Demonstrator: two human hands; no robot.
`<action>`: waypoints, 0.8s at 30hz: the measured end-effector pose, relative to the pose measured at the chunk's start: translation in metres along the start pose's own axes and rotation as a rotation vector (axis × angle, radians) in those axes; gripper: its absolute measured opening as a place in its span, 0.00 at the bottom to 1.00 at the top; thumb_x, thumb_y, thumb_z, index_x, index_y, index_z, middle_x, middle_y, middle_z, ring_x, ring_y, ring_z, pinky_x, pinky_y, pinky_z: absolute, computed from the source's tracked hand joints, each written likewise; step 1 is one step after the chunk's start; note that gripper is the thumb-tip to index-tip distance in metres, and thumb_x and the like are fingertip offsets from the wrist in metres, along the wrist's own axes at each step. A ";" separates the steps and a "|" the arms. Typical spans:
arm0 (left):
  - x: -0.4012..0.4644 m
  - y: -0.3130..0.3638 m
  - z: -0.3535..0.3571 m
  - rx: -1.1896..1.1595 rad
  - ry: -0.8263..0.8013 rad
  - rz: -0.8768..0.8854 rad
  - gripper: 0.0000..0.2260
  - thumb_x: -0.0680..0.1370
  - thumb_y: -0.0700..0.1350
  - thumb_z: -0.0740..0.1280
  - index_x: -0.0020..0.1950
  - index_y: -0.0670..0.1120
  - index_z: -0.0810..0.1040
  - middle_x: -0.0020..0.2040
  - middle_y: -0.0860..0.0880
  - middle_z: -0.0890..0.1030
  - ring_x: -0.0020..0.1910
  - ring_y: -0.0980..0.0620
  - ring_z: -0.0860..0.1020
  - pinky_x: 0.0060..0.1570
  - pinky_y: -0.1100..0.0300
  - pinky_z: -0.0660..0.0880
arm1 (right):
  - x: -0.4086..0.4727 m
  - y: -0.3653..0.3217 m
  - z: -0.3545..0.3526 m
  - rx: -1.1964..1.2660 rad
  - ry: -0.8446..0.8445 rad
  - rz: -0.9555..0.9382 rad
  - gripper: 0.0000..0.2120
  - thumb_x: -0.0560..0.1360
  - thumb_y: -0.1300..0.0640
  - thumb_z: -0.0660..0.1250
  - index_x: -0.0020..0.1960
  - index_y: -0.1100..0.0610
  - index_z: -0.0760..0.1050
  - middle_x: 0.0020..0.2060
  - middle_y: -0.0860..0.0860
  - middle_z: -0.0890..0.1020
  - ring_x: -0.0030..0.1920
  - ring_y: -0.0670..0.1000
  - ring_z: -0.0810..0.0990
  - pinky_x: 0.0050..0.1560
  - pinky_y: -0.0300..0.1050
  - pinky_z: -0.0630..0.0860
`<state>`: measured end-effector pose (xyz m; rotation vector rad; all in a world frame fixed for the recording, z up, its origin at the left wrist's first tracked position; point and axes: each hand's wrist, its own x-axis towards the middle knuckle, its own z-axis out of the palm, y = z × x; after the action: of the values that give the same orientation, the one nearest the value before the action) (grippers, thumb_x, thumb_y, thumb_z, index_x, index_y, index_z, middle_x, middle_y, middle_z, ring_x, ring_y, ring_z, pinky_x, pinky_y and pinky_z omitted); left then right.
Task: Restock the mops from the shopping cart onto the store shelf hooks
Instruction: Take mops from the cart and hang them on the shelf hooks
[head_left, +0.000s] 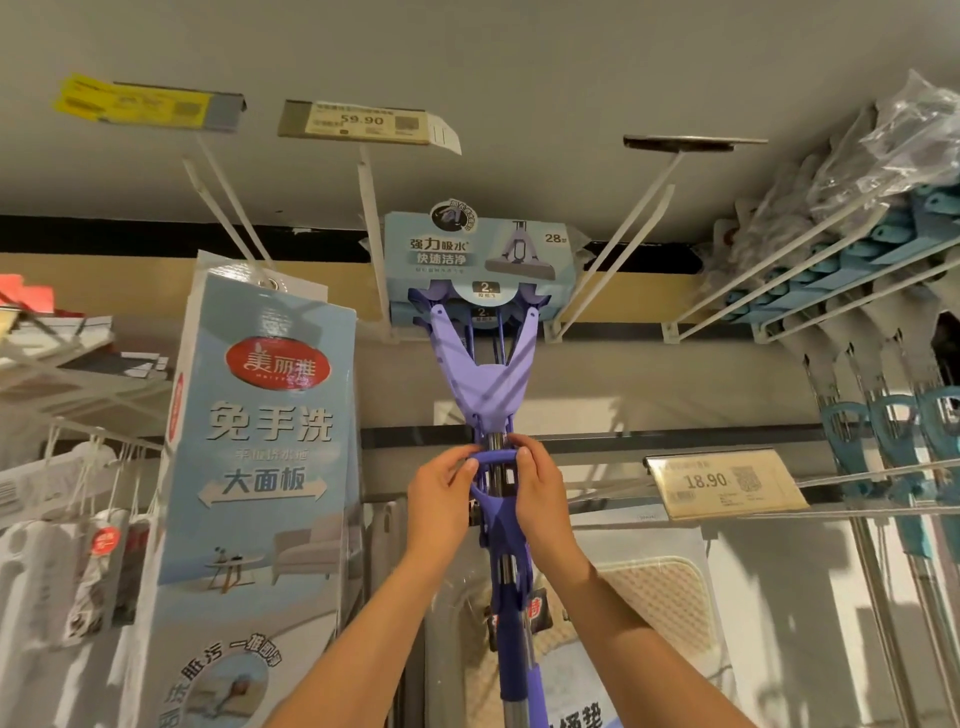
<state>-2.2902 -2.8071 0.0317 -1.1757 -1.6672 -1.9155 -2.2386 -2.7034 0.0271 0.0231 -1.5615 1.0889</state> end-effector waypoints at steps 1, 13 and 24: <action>0.000 -0.002 0.000 -0.003 -0.003 -0.002 0.10 0.83 0.41 0.64 0.60 0.50 0.81 0.51 0.52 0.85 0.49 0.55 0.83 0.54 0.58 0.81 | 0.000 0.003 0.000 -0.006 0.001 -0.002 0.13 0.86 0.58 0.53 0.63 0.54 0.75 0.53 0.47 0.80 0.53 0.42 0.78 0.50 0.28 0.74; 0.009 -0.008 0.007 -0.102 -0.015 -0.070 0.12 0.82 0.38 0.64 0.57 0.52 0.83 0.46 0.51 0.86 0.47 0.45 0.84 0.51 0.48 0.82 | 0.015 0.016 -0.002 0.006 0.011 0.047 0.16 0.86 0.59 0.54 0.70 0.57 0.72 0.61 0.50 0.78 0.61 0.48 0.76 0.51 0.24 0.71; 0.009 -0.012 0.019 -0.106 -0.033 -0.077 0.11 0.82 0.37 0.64 0.58 0.49 0.82 0.46 0.48 0.85 0.44 0.50 0.84 0.42 0.61 0.82 | 0.015 0.021 -0.016 -0.072 0.036 0.000 0.14 0.85 0.57 0.57 0.66 0.54 0.76 0.56 0.48 0.82 0.57 0.47 0.80 0.50 0.26 0.73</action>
<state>-2.2972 -2.7839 0.0307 -1.2044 -1.6688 -2.0646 -2.2431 -2.6732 0.0243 -0.0446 -1.5670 1.0269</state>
